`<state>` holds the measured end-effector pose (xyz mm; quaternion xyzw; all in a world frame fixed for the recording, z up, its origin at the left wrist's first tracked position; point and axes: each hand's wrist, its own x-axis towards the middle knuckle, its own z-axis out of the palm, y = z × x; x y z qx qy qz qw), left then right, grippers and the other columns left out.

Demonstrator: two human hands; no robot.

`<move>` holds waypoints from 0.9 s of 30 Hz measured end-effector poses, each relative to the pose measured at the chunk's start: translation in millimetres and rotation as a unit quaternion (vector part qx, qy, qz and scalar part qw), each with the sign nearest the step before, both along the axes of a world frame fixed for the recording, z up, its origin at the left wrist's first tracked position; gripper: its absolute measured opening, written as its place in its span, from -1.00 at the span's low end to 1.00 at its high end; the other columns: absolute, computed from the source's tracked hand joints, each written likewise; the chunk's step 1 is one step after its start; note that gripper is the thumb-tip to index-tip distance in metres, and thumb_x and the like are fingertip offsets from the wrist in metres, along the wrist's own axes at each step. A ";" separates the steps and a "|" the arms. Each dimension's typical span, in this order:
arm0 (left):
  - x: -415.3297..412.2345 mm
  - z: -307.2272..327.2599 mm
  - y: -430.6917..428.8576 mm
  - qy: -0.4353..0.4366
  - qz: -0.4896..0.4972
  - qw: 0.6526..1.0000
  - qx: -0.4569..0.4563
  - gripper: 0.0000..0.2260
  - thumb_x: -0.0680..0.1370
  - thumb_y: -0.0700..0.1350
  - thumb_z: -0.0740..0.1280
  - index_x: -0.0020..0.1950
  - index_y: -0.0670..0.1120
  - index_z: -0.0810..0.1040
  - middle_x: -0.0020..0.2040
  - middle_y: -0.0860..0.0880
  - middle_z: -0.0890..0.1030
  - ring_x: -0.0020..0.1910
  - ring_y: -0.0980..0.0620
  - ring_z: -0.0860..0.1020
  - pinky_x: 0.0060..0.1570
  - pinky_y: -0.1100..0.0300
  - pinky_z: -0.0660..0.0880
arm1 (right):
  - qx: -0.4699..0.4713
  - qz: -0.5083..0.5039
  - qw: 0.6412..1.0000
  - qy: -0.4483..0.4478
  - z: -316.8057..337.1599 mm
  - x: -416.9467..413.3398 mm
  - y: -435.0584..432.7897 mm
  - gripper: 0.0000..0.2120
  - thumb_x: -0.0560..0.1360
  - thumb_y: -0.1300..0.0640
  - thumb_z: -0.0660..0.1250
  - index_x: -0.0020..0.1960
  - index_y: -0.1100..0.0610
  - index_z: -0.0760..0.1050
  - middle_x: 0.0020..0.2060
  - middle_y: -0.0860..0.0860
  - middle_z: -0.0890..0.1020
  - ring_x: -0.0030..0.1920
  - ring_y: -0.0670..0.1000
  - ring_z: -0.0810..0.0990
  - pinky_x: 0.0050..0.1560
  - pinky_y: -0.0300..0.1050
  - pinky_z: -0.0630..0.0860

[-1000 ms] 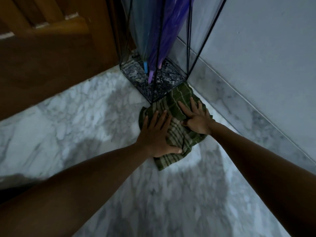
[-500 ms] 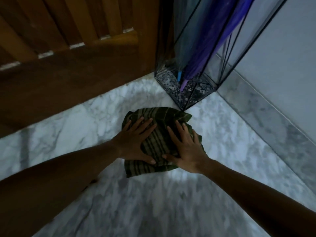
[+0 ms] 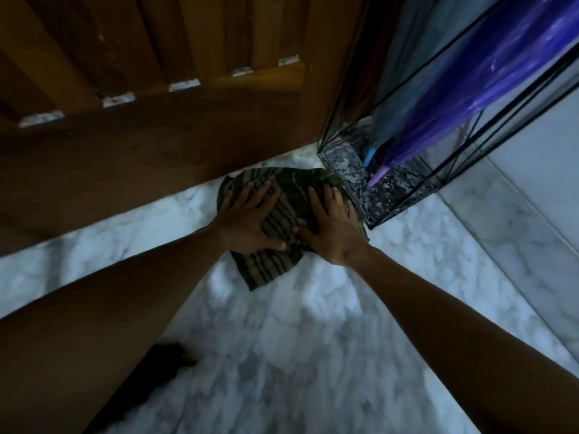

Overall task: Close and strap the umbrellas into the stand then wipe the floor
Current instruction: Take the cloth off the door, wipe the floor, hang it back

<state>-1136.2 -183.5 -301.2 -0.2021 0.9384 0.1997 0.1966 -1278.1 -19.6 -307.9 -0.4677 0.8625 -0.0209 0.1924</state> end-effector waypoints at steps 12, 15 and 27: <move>17.4 -0.8 -40.2 -0.003 0.028 1.000 0.005 -0.18 0.56 0.34 0.16 0.61 0.08 -0.26 0.62 0.04 -0.30 0.59 -0.01 -0.28 0.52 -0.07 -0.24 | 0.039 0.004 0.999 -0.007 -0.5 -8.9 -87.3 -0.08 0.52 -0.41 0.15 0.63 -0.04 -0.24 0.62 0.16 -0.22 0.60 0.15 -0.30 0.54 0.16 -0.25; 32.4 2.5 -42.7 -0.011 0.031 0.999 0.010 -0.12 0.54 0.36 0.19 0.61 0.06 -0.29 0.61 0.03 -0.32 0.59 -0.03 -0.29 0.53 -0.09 -0.22 | 0.025 0.021 0.999 0.004 -2.6 1.2 -92.5 -0.04 0.47 -0.45 0.17 0.63 -0.08 -0.21 0.63 0.13 -0.17 0.61 0.14 -0.27 0.54 0.19 -0.25; 111.8 11.4 -10.7 -0.117 0.001 0.993 -0.027 0.25 0.24 0.60 0.25 0.54 0.02 -0.48 0.53 0.00 -0.51 0.52 -0.13 -0.46 0.48 -0.26 -0.25 | 0.004 0.150 0.988 -0.039 -0.3 65.7 -45.3 0.09 0.32 -0.54 0.29 0.62 -0.19 -0.21 0.62 0.01 -0.25 0.60 0.06 -0.31 0.55 0.21 -0.27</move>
